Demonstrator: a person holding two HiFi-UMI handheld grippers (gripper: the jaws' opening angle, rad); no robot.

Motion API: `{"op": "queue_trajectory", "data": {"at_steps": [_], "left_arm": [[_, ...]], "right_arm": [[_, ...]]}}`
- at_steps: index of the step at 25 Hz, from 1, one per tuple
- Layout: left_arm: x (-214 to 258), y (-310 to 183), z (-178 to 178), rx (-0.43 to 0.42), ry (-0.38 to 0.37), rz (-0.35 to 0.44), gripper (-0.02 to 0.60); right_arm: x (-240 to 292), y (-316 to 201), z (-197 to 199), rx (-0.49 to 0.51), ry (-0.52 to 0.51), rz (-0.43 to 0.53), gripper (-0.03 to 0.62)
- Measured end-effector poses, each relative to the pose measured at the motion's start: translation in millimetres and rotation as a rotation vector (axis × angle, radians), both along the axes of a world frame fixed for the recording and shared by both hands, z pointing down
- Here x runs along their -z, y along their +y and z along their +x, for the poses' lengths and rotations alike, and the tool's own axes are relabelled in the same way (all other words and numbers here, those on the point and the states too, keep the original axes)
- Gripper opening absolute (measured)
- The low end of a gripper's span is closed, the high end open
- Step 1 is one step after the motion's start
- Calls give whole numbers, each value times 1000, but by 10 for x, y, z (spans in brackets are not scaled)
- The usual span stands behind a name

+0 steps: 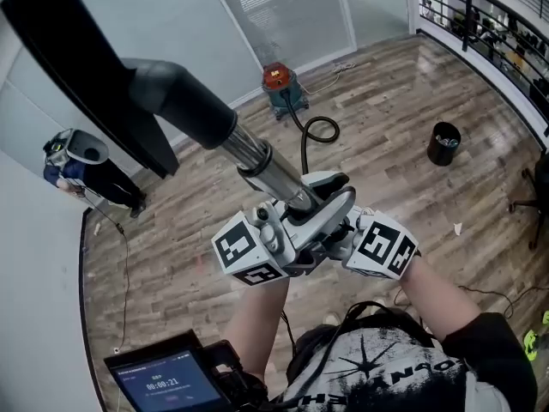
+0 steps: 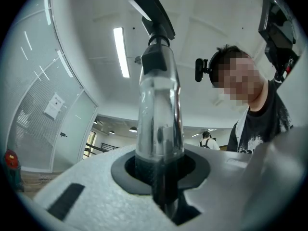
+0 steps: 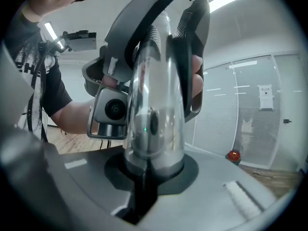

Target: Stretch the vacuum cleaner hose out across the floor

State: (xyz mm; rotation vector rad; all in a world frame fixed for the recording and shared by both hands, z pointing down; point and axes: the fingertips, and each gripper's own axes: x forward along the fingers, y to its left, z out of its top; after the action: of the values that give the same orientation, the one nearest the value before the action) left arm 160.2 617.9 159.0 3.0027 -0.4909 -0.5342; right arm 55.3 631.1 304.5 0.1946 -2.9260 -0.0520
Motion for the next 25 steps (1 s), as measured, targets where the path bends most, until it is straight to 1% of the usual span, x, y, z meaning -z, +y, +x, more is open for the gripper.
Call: {"op": "queue_trajectory", "data": {"at_steps": [6, 11, 14, 17, 19, 25], "left_arm": [[-8, 519, 82, -146, -42, 20, 89], [-171, 964, 173, -307, -115, 10, 89], [-311, 1233, 262, -384, -145, 1, 89], [-394, 1412, 365, -440, -136, -17, 89], [-429, 1532, 462, -468, -144, -21, 89], [-545, 1887, 787, -518, -169, -21, 89]], "right_arm": [[25, 365, 14, -97, -40, 16, 50], [-52, 651, 8, -243, -110, -1, 49], [-165, 840, 62, -312, -135, -15, 49], [-256, 982, 186, -370, -130, -33, 49], [-287, 1074, 282, -401, -136, -39, 49], [-374, 1369, 590, -445, -158, -48, 49]]}}
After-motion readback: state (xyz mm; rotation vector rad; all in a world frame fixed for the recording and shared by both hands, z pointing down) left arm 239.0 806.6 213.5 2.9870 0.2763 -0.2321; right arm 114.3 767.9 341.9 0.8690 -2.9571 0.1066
